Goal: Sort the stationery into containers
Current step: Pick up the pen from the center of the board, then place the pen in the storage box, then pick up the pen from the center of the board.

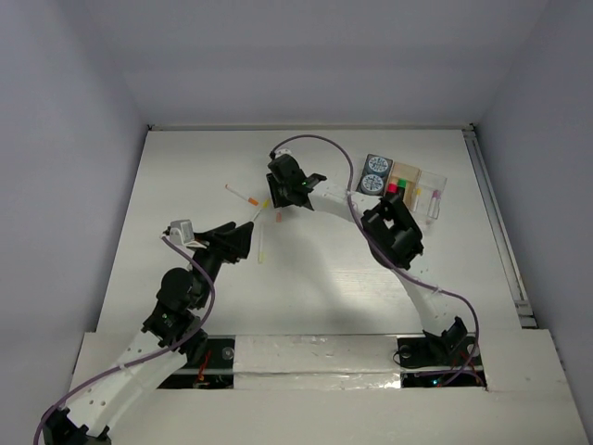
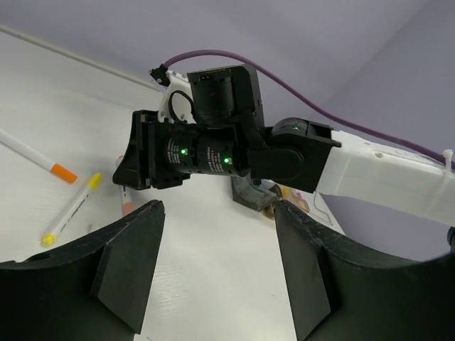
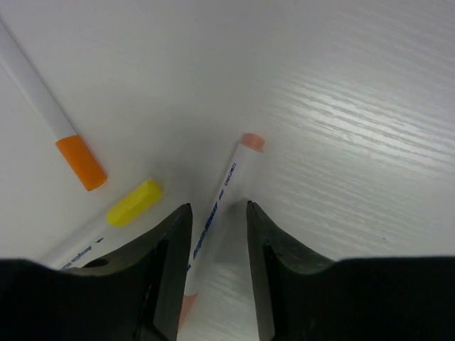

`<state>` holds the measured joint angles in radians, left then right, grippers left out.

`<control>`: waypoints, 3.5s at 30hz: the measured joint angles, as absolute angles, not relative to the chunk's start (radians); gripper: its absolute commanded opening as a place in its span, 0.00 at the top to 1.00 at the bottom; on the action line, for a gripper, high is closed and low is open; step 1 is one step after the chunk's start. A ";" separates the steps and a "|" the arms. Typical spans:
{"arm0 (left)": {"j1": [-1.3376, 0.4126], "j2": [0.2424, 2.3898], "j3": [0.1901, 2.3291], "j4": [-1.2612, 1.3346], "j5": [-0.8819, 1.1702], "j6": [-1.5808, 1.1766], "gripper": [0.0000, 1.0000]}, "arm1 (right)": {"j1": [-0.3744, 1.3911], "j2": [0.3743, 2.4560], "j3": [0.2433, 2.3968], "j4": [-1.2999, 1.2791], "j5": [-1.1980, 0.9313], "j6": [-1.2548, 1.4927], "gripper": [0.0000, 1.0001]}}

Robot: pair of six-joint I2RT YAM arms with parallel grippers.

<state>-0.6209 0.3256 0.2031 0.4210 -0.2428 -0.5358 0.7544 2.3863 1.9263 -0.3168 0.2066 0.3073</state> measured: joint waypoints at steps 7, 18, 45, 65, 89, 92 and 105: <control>-0.621 0.304 0.203 0.418 -0.246 -0.536 0.41 | 0.760 2.422 1.984 -0.342 0.232 0.300 0.80; -0.621 0.304 0.203 0.414 -0.248 -0.536 0.41 | 0.752 2.246 1.687 -0.226 0.277 0.324 1.00; -0.620 0.357 0.203 0.429 -0.191 -0.540 0.39 | -0.139 1.565 0.900 0.086 0.076 0.428 0.98; -0.620 0.359 0.203 0.428 -0.192 -0.540 0.42 | 0.167 1.527 0.962 0.064 0.062 0.383 0.36; -0.620 0.136 0.188 0.331 -0.356 -0.540 0.48 | 0.916 2.186 1.633 -0.200 0.104 0.371 0.43; -0.620 0.135 0.188 0.330 -0.356 -0.540 0.48 | 0.928 2.230 1.667 -0.218 0.124 0.373 0.54; -0.620 0.128 0.188 0.328 -0.360 -0.541 0.48 | 0.944 2.210 1.624 -0.241 0.234 0.379 0.95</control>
